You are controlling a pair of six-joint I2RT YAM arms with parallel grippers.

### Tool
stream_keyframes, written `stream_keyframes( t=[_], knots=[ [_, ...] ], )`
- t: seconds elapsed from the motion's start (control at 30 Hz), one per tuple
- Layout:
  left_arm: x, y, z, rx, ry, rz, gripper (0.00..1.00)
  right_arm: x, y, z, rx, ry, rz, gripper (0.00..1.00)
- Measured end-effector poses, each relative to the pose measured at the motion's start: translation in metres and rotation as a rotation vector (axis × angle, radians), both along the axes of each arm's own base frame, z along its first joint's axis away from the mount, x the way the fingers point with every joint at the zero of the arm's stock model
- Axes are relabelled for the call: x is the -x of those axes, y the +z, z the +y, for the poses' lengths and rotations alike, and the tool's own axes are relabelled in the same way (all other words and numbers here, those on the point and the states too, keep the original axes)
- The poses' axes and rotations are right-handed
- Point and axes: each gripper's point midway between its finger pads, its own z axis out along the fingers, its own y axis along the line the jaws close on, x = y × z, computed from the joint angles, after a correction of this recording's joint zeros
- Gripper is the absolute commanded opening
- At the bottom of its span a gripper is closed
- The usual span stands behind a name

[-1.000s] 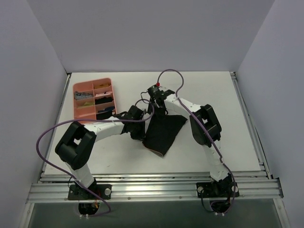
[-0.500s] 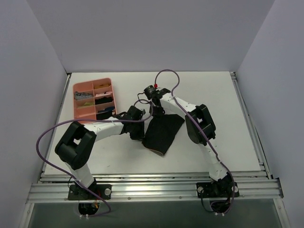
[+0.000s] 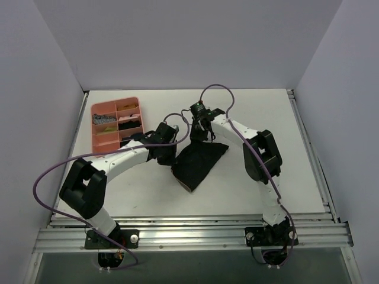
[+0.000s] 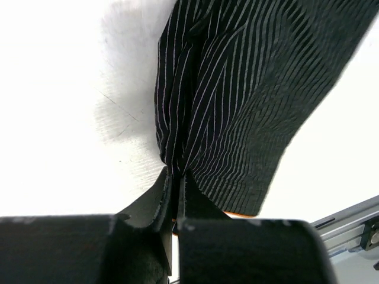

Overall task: Roll the underwear
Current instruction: Fold the underwear

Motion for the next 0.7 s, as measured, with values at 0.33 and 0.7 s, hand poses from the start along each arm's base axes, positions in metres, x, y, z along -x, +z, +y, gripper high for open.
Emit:
stream_keyframes(
  t=[0.33,0.7],
  knots=[
    [0.015,0.03,-0.021,0.009,-0.085,-0.09,0.02,0.02,0.057,-0.011,-0.145,0.022,-0.129,0.0],
    [0.041,0.013,-0.037,-0.169,-0.165,-0.108,0.02,0.054,0.04,-0.032,-0.222,0.026,-0.164,0.0]
  ],
)
